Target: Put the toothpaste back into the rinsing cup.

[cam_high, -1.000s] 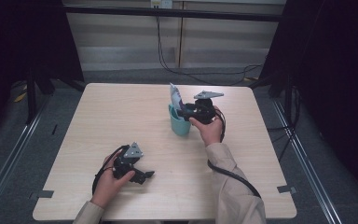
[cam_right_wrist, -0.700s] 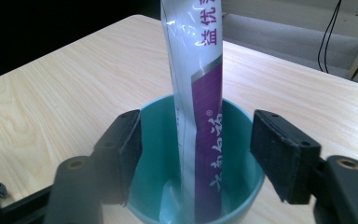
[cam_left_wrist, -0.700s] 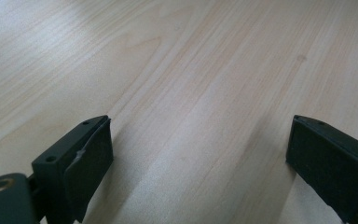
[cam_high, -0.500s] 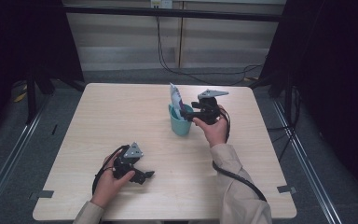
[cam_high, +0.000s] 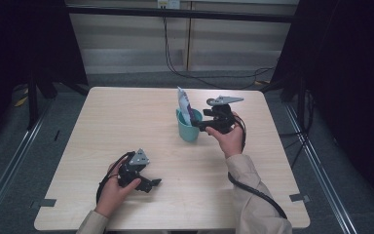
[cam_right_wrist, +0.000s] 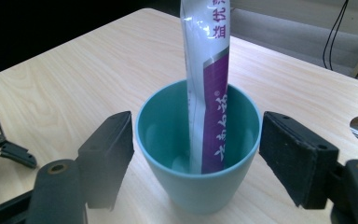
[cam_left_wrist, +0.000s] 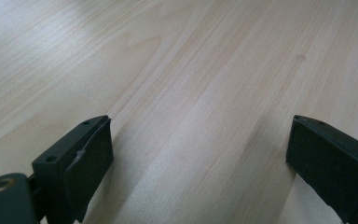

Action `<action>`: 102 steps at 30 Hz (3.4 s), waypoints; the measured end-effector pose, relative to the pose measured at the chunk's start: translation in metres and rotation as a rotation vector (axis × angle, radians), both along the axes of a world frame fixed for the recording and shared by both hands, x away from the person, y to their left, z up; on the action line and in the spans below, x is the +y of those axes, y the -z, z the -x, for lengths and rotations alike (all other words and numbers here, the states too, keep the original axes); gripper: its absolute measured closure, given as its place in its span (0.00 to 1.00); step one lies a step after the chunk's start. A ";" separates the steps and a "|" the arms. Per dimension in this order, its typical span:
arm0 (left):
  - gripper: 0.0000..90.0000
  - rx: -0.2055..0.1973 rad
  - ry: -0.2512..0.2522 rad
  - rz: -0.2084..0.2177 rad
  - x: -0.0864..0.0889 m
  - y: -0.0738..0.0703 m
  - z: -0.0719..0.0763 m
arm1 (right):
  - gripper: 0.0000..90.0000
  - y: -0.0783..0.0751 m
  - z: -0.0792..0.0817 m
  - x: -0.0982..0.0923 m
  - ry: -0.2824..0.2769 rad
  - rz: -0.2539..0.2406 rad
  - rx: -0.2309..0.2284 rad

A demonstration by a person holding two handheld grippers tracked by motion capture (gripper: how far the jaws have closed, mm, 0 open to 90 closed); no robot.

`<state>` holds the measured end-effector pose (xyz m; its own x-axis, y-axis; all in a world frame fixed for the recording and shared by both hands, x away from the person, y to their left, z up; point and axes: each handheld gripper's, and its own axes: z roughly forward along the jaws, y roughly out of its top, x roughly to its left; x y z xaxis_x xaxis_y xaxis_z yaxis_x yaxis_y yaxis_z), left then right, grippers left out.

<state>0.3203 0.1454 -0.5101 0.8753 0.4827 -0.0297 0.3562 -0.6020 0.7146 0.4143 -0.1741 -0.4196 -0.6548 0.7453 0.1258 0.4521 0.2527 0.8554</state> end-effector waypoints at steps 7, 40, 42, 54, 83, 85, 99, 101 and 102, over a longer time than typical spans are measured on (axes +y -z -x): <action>0.08 -0.001 0.000 0.001 0.000 0.000 0.000 | 0.24 -0.001 0.008 -0.008 0.004 0.003 0.011; 0.08 -0.003 -0.005 0.002 0.000 0.000 0.000 | 0.16 0.009 0.040 -0.038 -0.016 0.044 0.019; 0.08 -0.003 -0.005 0.002 0.000 0.000 0.000 | 0.16 0.010 0.042 -0.039 -0.018 0.046 0.023; 0.08 -0.002 -0.005 0.003 0.000 0.000 0.000 | 0.16 0.020 0.055 -0.044 -0.043 0.068 0.034; 0.08 -0.002 -0.006 0.003 0.000 0.000 0.000 | 0.16 0.057 0.087 -0.039 -0.134 0.151 0.092; 0.08 -0.002 -0.005 0.003 0.000 0.000 0.000 | 0.16 0.059 0.089 -0.039 -0.134 0.144 0.100; 0.08 -0.002 -0.005 0.003 0.000 0.000 0.000 | 0.16 0.078 0.101 -0.044 -0.127 0.150 0.124; 0.08 -0.002 -0.005 0.003 0.000 0.000 0.000 | 0.16 0.080 0.102 -0.044 -0.124 0.156 0.123; 0.08 -0.002 -0.005 0.003 0.000 0.000 0.000 | 0.16 0.081 0.102 -0.044 -0.125 0.164 0.125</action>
